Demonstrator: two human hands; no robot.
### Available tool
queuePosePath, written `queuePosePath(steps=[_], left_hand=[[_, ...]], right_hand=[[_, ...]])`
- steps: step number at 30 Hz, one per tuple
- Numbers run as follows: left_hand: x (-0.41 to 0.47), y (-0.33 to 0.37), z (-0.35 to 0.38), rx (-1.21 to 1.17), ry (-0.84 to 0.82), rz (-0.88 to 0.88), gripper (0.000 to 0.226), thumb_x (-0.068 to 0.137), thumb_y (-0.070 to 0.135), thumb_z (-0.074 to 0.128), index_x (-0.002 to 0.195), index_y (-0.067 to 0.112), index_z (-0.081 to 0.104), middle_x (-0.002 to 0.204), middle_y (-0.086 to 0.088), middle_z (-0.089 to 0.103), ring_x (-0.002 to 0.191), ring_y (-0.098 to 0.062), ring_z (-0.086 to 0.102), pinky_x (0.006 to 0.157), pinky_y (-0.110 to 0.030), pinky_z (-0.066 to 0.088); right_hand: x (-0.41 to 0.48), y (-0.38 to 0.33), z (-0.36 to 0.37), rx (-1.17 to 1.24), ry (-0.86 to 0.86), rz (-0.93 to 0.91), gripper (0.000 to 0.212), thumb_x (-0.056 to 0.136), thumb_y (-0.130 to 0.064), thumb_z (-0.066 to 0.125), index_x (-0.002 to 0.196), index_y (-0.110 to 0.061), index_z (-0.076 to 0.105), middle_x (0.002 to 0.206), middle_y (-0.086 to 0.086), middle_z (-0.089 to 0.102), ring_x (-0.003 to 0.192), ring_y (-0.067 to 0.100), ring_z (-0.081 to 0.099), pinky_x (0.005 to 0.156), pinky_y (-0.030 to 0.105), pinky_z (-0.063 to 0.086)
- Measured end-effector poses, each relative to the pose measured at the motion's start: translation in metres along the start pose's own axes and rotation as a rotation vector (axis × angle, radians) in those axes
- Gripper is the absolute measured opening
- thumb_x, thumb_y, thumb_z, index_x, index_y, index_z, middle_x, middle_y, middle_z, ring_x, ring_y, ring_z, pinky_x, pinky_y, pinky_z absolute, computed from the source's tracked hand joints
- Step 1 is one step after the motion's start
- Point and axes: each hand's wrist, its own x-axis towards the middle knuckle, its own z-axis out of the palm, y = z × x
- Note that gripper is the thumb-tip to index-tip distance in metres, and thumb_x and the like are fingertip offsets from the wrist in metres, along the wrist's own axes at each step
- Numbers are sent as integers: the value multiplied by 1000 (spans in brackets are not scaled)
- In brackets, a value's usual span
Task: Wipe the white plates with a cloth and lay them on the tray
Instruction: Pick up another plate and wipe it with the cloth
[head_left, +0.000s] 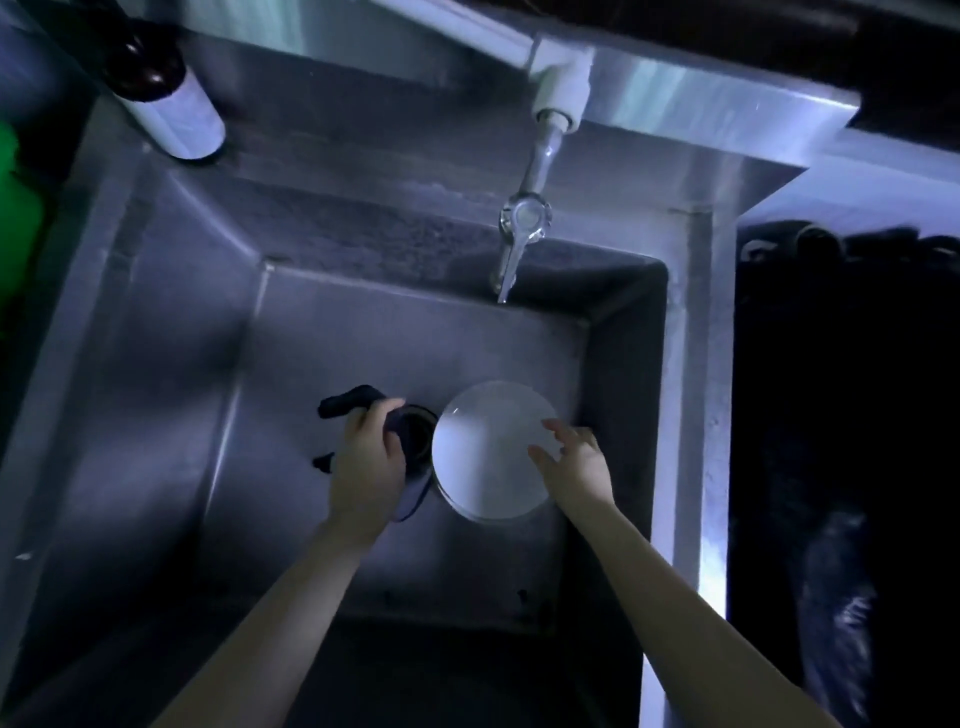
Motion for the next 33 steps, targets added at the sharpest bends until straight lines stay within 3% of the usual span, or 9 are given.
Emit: queuePosePath(steps=[4, 10, 15, 24, 26, 29, 33], left_hand=[[5, -6, 44, 75, -120, 45, 44, 92, -6, 41, 129, 13, 57, 127, -13, 54, 104, -30, 57, 79, -27, 37], [14, -7, 97, 125, -349, 53, 43, 99, 4, 42, 141, 11, 50, 139, -8, 54, 127, -26, 51, 101, -30, 40], [23, -9, 107, 165, -357, 40, 46, 95, -2, 44, 140, 6, 50, 138, -13, 56, 129, -29, 51, 104, -31, 38], [24, -12, 104, 64, -330, 11, 47, 92, -6, 43, 135, 10, 55, 129, -13, 62, 119, -29, 57, 101, -34, 44], [26, -12, 102, 11, -329, -25, 49, 89, -8, 40, 130, 13, 58, 118, -11, 67, 109, -28, 61, 94, -38, 50], [29, -12, 95, 19, -234, -50, 40, 88, 1, 48, 119, 21, 63, 92, 4, 66, 85, -14, 61, 68, -16, 44], [28, -9, 79, 42, -120, -37, 28, 81, 13, 69, 107, 23, 67, 78, 12, 59, 76, -10, 55, 60, -16, 38]], right_hand=[[24, 15, 16, -20, -37, 22, 61, 97, -24, 59, 152, -17, 35, 150, 14, 32, 131, 37, 42, 107, 43, 42], [55, 22, 34, -97, -10, 115, 71, 96, -30, 59, 156, -23, 22, 153, 9, 25, 136, 33, 32, 109, 43, 37], [66, 24, 39, -166, 19, 180, 66, 96, -31, 59, 153, -22, 27, 152, 10, 25, 136, 33, 31, 104, 43, 39], [68, 20, 30, -31, 109, 196, 44, 94, -19, 62, 135, -16, 49, 139, 13, 43, 126, 36, 46, 99, 44, 45], [67, 21, 27, 3, 94, 199, 43, 94, -18, 62, 136, -15, 51, 139, 15, 42, 120, 36, 51, 93, 39, 45], [64, 24, 22, 74, 61, 164, 29, 98, -17, 56, 126, -10, 58, 132, 17, 44, 104, 33, 54, 82, 29, 39], [54, 22, 11, 240, -1, 91, 16, 97, -15, 57, 112, -17, 62, 107, 6, 59, 91, 23, 56, 65, 25, 40]])
